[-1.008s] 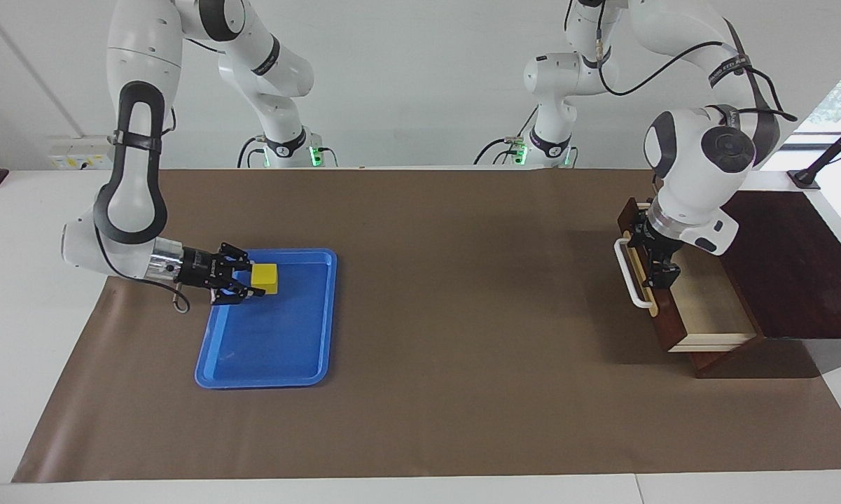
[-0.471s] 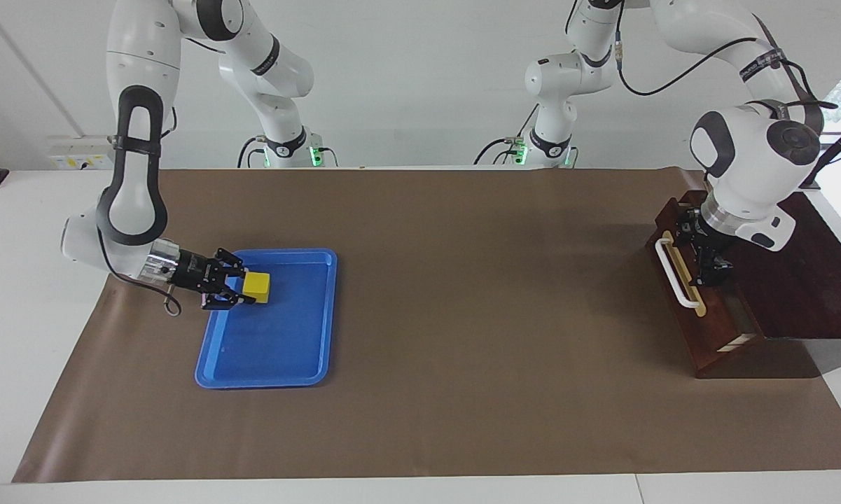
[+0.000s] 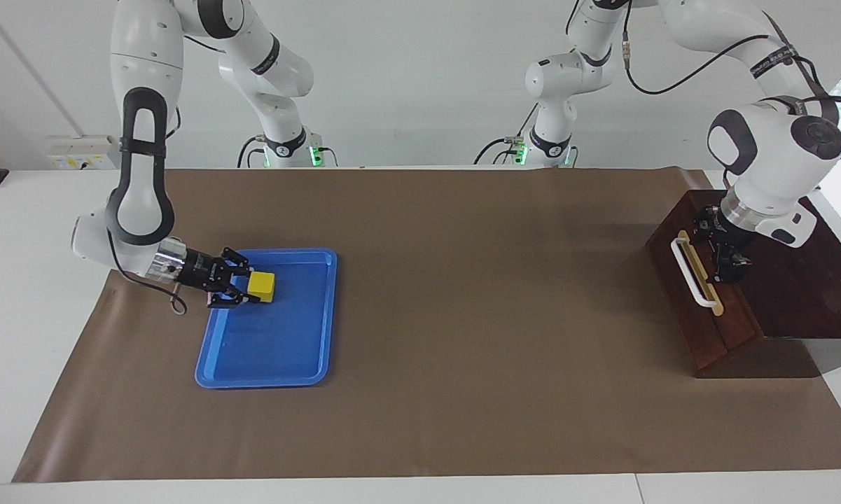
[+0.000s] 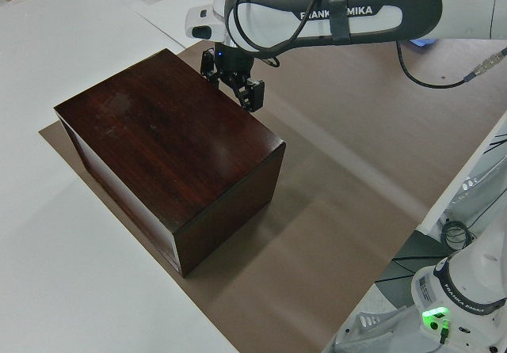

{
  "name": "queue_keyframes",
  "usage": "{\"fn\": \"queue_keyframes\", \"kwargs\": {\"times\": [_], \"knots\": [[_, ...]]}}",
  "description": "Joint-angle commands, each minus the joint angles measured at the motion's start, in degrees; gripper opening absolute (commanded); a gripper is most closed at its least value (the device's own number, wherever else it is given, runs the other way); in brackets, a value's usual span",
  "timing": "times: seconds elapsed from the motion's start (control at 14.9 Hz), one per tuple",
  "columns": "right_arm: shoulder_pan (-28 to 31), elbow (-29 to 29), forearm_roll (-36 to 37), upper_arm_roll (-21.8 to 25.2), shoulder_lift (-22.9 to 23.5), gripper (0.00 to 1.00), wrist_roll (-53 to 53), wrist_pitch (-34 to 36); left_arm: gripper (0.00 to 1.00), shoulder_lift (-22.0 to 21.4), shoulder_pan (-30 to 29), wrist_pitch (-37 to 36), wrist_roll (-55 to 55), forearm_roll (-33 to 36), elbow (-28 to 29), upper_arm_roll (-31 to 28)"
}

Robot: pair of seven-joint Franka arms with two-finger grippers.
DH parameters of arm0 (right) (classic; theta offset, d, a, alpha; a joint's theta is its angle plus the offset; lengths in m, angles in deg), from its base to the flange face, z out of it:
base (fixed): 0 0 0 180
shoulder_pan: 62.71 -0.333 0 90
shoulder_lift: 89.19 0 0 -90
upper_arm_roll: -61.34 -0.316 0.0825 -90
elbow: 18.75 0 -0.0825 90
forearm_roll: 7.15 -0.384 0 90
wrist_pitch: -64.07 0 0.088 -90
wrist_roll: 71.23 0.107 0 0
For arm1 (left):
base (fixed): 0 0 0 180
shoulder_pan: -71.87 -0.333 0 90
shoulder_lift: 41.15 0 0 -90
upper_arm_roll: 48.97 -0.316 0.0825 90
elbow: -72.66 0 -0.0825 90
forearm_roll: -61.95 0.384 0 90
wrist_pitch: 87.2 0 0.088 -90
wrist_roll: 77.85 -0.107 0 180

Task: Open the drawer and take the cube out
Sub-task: 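Lower the cube into the blue tray while the left gripper closes the drawer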

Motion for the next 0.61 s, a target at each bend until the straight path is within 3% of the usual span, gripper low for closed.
{"fn": "queue_keyframes", "kwargs": {"times": [0.0, 0.27, 0.4, 0.54], "knots": [[-0.73, -3.05, -0.84, -0.12, -2.06, 0.0, -2.22, -1.65, 1.0, -1.75, -1.92, 1.49, -1.73, 1.09, 2.22, 0.07], [-0.73, -3.58, -0.48, -0.04, -2.24, 0.01, -4.06, -1.92, 1.0, -1.4, -0.96, -0.08, -1.47, 1.01, 0.39, 0.16], [-0.73, -3.58, -0.39, -0.04, -2.24, 0.24, -4.33, -2.01, 1.0, -1.66, -0.6, -2.46, -1.56, 0.74, -1.37, 0.6], [-0.73, -3.5, 0.13, 0.05, -2.24, 0.79, -4.33, -2.1, 1.0, -2.36, 0.71, -5.35, -1.82, 0.3, -3.83, 0.86]]}}
